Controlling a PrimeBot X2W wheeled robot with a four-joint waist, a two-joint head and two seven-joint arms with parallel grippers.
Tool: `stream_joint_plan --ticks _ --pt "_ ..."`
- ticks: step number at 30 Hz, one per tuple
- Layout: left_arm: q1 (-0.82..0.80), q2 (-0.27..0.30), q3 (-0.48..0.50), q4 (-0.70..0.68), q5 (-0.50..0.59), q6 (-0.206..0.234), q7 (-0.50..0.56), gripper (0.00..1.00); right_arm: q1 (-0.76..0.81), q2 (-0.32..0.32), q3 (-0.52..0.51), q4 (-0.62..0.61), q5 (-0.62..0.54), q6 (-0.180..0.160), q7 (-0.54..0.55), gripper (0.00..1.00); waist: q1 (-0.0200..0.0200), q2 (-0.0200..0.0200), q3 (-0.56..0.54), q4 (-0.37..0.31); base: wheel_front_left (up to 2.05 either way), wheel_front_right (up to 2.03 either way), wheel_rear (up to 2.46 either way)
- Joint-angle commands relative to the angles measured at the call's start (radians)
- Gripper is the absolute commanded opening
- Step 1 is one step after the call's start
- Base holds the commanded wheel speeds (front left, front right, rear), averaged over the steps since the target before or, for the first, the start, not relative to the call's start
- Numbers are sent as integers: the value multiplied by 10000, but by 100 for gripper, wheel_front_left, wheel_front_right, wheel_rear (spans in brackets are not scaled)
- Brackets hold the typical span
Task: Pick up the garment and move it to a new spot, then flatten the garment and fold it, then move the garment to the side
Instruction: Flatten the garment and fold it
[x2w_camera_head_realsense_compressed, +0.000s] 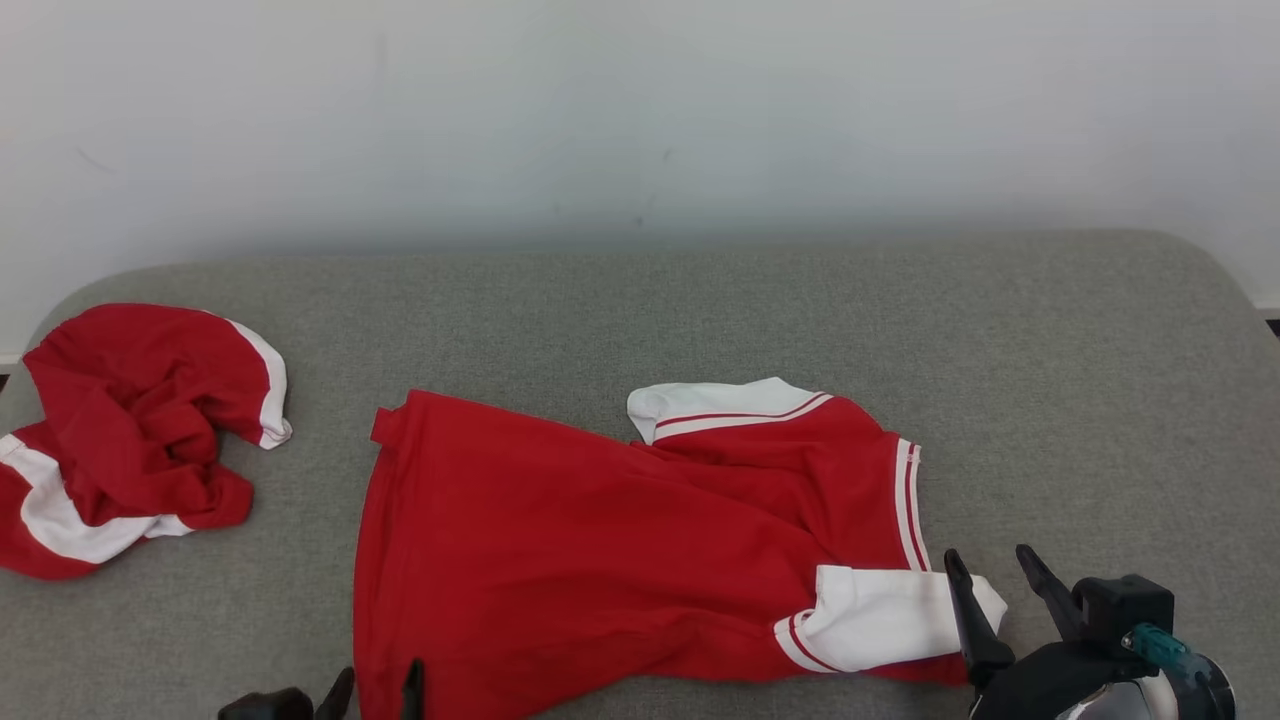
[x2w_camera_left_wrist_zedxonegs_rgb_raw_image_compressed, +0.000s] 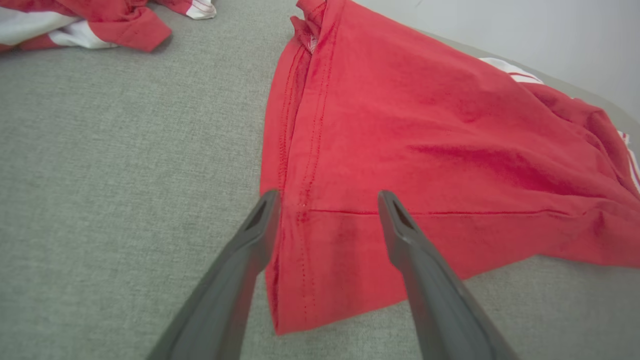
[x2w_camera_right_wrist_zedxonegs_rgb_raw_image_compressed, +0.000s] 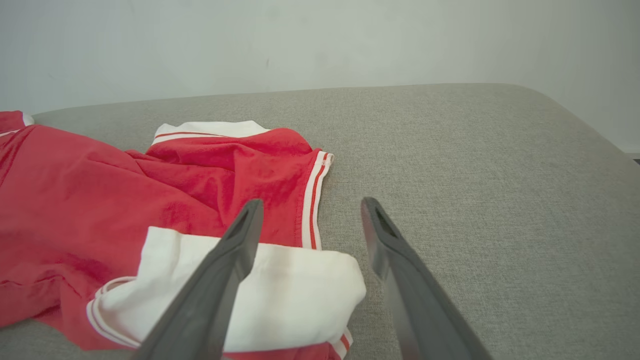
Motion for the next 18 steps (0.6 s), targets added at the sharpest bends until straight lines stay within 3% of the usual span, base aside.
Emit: stream_joint_plan --ticks 1,18 --pt "-284 96 -10 248 -13 34 164 100 -147 -46 48 86 71 -24 -14 100 -1 -1 159 -47 0 0 0" --pt "-992 218 -110 1671 -498 -92 316 100 -34 153 57 444 226 -24 -296 100 -1 -1 353 -260 0 0 0"
